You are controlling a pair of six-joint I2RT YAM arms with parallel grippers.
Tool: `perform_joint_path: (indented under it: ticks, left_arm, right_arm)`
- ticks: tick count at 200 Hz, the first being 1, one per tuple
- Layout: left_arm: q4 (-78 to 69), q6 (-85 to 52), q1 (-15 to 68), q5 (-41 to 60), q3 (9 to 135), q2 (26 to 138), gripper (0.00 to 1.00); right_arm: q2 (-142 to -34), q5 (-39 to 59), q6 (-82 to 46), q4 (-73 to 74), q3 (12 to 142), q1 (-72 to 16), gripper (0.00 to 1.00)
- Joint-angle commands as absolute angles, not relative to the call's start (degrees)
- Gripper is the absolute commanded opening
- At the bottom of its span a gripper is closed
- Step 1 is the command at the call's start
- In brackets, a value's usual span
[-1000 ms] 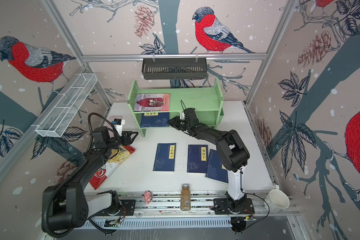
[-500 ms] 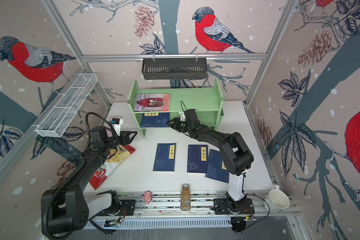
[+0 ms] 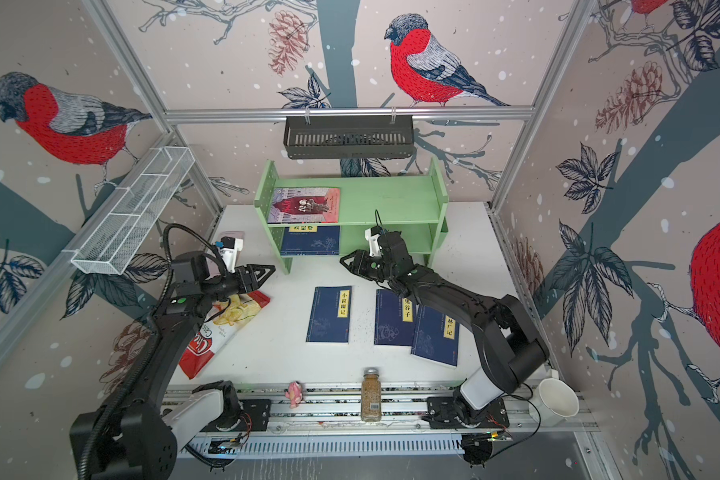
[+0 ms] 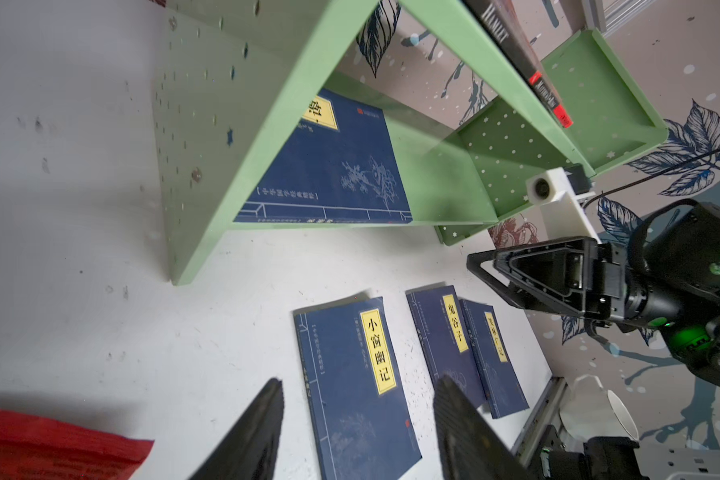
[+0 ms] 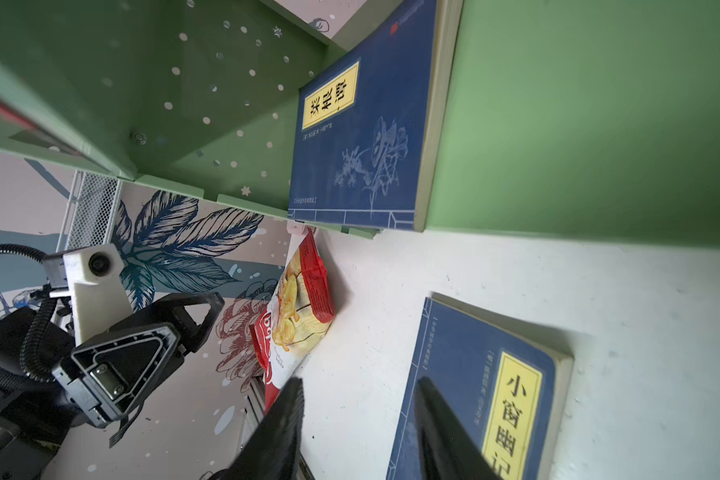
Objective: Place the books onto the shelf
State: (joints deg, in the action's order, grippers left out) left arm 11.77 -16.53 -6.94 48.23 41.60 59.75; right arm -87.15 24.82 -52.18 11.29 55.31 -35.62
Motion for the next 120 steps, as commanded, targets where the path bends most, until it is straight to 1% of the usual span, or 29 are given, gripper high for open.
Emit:
perform_joint_path:
  ticks: [1,38,72,97,103,120]
  left_arm:
    - [14.5,-17.6,-5.3,50.0,40.8,58.6,0.59]
    - [13.7,-17.9,-4.6,49.3,38.9,56.9,0.6]
    - [13.3,-18.7,-3.9,51.6,39.1,56.1,0.6]
    - [7.5,-23.9,-3.5,55.5,36.8,55.6,0.61]
    - [6.0,-25.2,-3.2,56.1,36.3,55.8,0.61]
    - [2.5,-27.2,-1.8,56.6,35.7,57.0,0.61]
  right_arm:
    - [-83.0,21.0,-49.3,6.6,53.7,-35.8,0.47]
    - [-77.6,18.6,-49.1,0.2,52.3,-35.7,0.48]
    - [-74.1,14.3,-48.9,-9.4,51.1,-35.7,0.49]
    - [-72.1,6.3,-50.6,-19.4,49.3,-33.2,0.6]
    - [-70.0,4.6,-50.9,-21.1,48.1,-31.8,0.63]
    - [-67.5,1.0,-52.8,-24.1,44.3,-25.7,0.64]
